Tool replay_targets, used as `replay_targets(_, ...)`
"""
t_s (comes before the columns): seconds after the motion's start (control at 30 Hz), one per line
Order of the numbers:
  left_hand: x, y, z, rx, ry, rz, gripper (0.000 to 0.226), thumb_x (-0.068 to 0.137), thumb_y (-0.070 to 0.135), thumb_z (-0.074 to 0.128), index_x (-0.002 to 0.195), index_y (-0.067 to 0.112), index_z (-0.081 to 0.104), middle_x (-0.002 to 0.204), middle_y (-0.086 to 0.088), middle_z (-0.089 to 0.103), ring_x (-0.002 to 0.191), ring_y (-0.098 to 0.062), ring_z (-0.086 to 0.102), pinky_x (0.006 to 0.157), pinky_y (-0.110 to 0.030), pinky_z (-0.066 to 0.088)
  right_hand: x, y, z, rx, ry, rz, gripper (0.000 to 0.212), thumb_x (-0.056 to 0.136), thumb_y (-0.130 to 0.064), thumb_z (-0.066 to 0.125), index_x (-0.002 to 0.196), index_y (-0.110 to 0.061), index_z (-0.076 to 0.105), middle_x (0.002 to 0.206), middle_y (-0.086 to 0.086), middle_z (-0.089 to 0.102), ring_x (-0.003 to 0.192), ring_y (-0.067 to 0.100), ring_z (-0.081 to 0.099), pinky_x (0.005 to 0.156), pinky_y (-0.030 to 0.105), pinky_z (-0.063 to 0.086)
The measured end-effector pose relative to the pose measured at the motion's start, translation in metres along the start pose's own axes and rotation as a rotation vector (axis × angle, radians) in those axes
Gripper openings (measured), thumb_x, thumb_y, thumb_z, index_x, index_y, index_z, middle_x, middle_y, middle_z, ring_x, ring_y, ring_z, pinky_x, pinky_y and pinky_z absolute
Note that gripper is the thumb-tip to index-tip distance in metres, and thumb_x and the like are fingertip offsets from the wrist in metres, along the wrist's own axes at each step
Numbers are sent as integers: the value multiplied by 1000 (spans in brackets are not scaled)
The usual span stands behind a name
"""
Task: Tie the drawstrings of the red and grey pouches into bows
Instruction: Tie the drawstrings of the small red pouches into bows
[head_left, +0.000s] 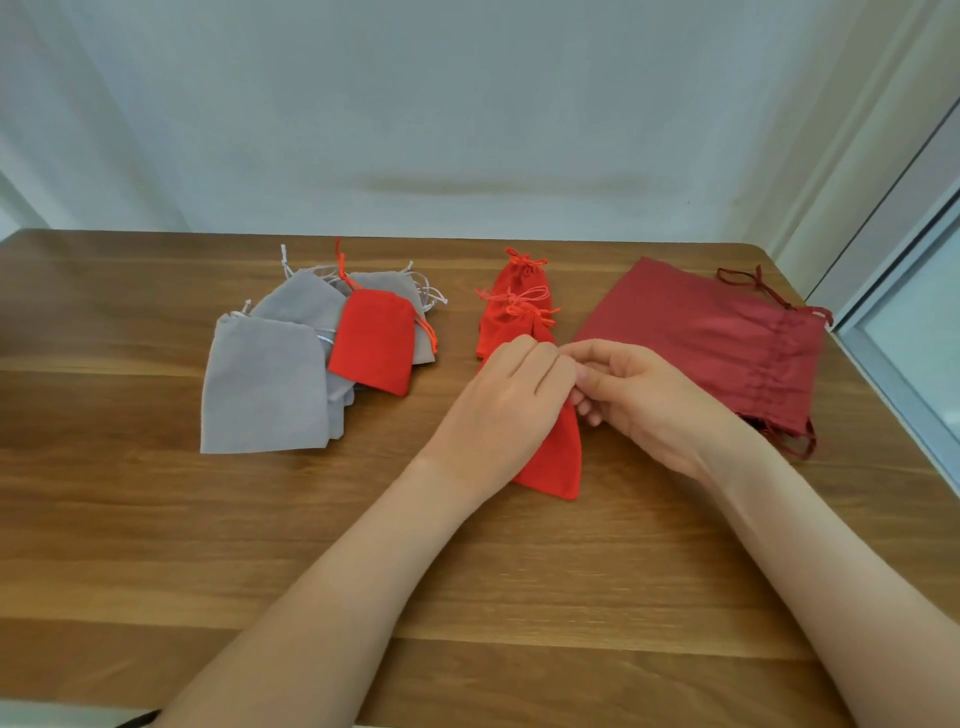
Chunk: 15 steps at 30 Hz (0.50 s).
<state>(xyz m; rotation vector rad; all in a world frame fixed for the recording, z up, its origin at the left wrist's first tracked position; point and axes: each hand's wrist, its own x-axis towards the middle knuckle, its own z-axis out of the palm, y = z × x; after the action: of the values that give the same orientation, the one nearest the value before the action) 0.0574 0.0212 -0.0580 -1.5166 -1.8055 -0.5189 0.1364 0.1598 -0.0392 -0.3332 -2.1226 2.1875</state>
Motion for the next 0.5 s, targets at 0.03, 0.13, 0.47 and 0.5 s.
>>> replay_targets(0.03, 1, 1, -2, -8, 6, 3, 32, 100, 1, 33, 77, 7, 55, 72, -11, 51, 70, -26, 42, 67, -37, 38, -1, -2, -1, 11, -27, 3, 18, 96, 0, 45, 100, -4, 62, 67, 3, 54, 58, 7, 50, 52, 17, 39)
replay_targets(0.13, 3, 4, -6, -37, 8, -2, 40, 102, 4, 23, 79, 7, 55, 73, -11, 52, 72, -25, 42, 67, -36, 39, -4, -6, -3, 5, -36, 4, 15, 94, 1, 48, 90, -4, 61, 65, 5, 53, 56, 9, 48, 47, 17, 37)
replay_targets(0.47, -2, -4, -1, -80, 9, -45, 11, 87, -9, 57, 85, -1, 64, 80, -14, 59, 75, -29, 50, 74, -36, 42, -3, -4, -3, -55, 41, -67, 12, 93, -7, 55, 88, -12, 65, 62, -1, 59, 55, 9, 46, 48, 21, 34)
replay_targets(0.5, -2, -5, -2, -86, 10, -44, 10, 86, -10, 58, 85, -1, 64, 81, -14, 59, 75, -29, 50, 75, -35, 41, -4, -4, -3, -65, 37, -73, 12, 93, -8, 56, 91, -13, 67, 63, -1, 59, 56, 9, 46, 49, 20, 35)
